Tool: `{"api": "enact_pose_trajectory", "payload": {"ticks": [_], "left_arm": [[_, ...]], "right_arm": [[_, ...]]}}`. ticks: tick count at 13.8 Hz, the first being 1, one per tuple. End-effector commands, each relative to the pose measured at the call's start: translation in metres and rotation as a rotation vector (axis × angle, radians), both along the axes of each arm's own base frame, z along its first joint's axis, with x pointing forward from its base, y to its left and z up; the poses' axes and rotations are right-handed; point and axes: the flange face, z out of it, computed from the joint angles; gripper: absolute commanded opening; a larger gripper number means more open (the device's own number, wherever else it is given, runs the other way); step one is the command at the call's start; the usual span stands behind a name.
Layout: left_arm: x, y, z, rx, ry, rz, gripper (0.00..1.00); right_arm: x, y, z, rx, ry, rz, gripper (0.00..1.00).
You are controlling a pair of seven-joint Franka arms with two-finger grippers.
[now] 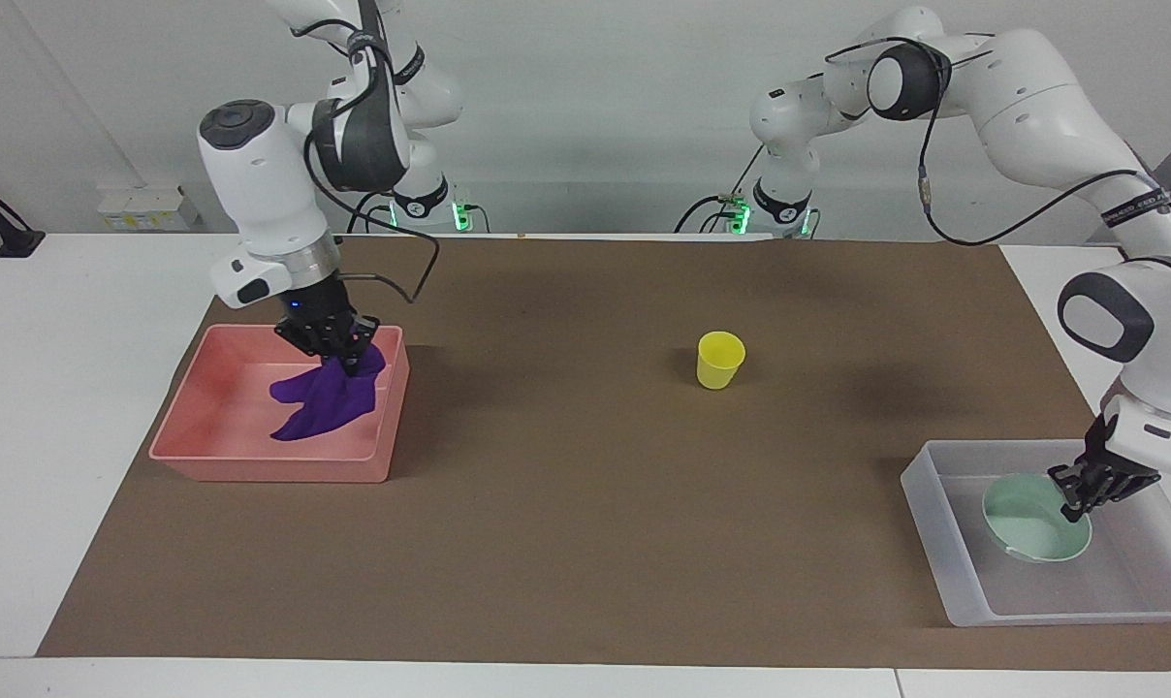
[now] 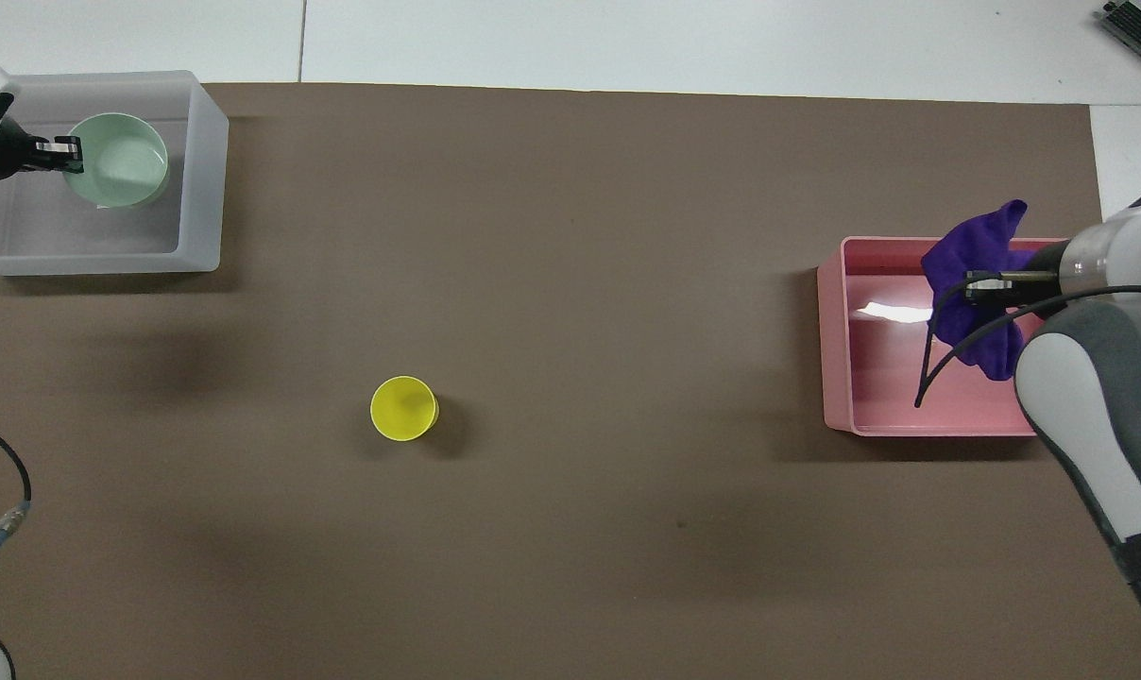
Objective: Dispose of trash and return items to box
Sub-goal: 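Release the bowl in the clear box while the right gripper drops the cloth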
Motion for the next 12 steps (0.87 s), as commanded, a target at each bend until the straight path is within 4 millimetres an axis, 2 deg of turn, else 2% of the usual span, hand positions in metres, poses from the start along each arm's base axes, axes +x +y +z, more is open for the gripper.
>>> {"api": "enact_pose_trajectory", "payload": {"ticks": [1,4,5,7,8,9,10,11,12], "left_arm": [[0.002,0.004,-0.015,0.026,0.015,-0.016,0.00],[-0.007,0.008,-0.034,0.054,0.021,-0.026,0.00],[-0.007,0.007,-0.032,0.054,0.020,-0.026,0.00],[-0.006,0.003,-0.031,0.056,0.015,-0.031,0.61],[-0.006,0.004,-0.029,0.057,0.016,-0.032,0.77],[-0.007,0.002,-0.012,0.061,0.004,-0.034,0.93],[-0.009,-0.005,0.001,0.062,-0.004,-0.041,1.00],[-0.015,-0.011,0.018,0.065,-0.011,-0.047,1.00],[-0.026,-0.017,0.030,0.070,-0.018,-0.052,1.00]], "right_arm": [[-0.017,-0.027,-0.040,-0.008,0.008,0.012,0.00],[-0.021,-0.024,-0.065,0.004,0.018,-0.002,0.00],[-0.023,-0.024,-0.077,0.007,0.035,-0.008,0.00],[-0.022,-0.015,-0.093,0.017,0.017,-0.025,0.00],[-0.021,-0.011,-0.102,0.019,0.011,-0.043,0.00],[-0.023,-0.009,-0.110,0.019,0.011,-0.047,0.00],[-0.026,-0.008,-0.116,0.022,0.017,-0.052,0.27],[-0.026,-0.008,-0.117,0.023,0.017,-0.056,0.75],[-0.026,-0.008,-0.116,0.023,0.013,-0.054,1.00]]}}
